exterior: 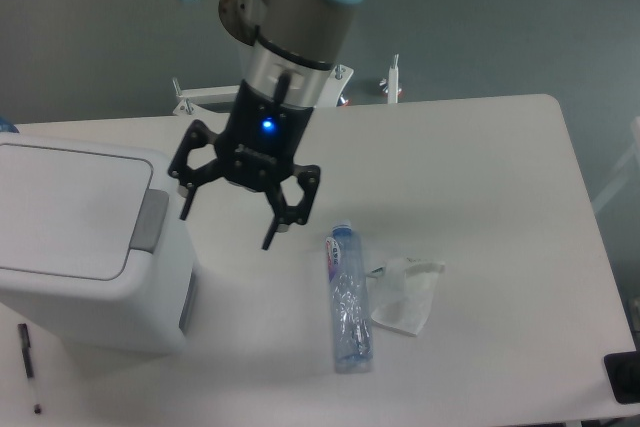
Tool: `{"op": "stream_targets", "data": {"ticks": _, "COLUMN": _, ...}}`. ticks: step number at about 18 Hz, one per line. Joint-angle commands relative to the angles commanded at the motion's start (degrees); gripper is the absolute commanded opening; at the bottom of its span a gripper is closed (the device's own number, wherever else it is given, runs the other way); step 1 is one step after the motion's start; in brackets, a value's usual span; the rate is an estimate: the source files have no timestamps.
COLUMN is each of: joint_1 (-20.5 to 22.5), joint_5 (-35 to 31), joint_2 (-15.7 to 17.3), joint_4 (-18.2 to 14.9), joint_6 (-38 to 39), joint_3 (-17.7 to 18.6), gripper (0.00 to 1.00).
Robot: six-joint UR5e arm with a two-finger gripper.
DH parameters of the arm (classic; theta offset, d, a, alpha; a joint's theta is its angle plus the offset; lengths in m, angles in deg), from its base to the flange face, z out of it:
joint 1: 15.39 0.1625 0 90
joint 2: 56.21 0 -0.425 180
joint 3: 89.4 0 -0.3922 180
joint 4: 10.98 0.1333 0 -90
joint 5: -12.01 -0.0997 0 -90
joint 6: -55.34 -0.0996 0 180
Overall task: Open the trash can
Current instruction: 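Lower the gripper onto the grey lid button and press it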
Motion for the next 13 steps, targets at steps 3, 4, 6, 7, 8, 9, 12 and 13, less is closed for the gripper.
{"op": "stream_targets", "data": {"ticks": 3, "joint_1": -0.7, "joint_5": 0.26, "joint_2": -0.18, "joint_4": 0.44, "joint_6": 1.32, "joint_3": 0.35, "gripper": 1.0}}
{"op": "stream_targets", "data": {"ticks": 4, "joint_1": -0.79, "joint_5": 0.18, "joint_2": 0.0, "joint_4": 0.45, "joint_6": 1.23, "joint_3": 0.44, "gripper": 1.0}}
{"op": "stream_targets", "data": {"ticks": 6, "joint_1": -0.79, "joint_5": 0.18, "joint_2": 0.17, "joint_4": 0.53, "joint_6": 1.15, "joint_3": 0.97, "gripper": 1.0}}
{"op": "stream_targets", "data": {"ticks": 7, "joint_1": -0.71, "joint_5": 0.09, "joint_2": 0.17, "joint_4": 0.62, "joint_6": 1.15, "joint_3": 1.32, "gripper": 1.0}}
{"op": "stream_targets", "data": {"ticks": 8, "joint_1": -0.7, "joint_5": 0.0, "joint_2": 0.17, "joint_4": 0.88, "joint_6": 1.06, "joint_3": 1.67, "gripper": 1.0}}
{"op": "stream_targets", "data": {"ticks": 9, "joint_1": -0.79, "joint_5": -0.09, "joint_2": 0.17, "joint_4": 1.67, "joint_6": 1.06, "joint_3": 2.19, "gripper": 1.0}}
{"op": "stream_targets", "data": {"ticks": 12, "joint_1": -0.97, "joint_5": 0.0, "joint_2": 0.17, "joint_4": 5.71, "joint_6": 1.32, "joint_3": 4.39, "gripper": 1.0}}
{"op": "stream_targets", "data": {"ticks": 13, "joint_1": -1.14, "joint_5": -0.09, "joint_2": 0.09, "joint_4": 5.89, "joint_6": 1.41, "joint_3": 4.48, "gripper": 1.0}}
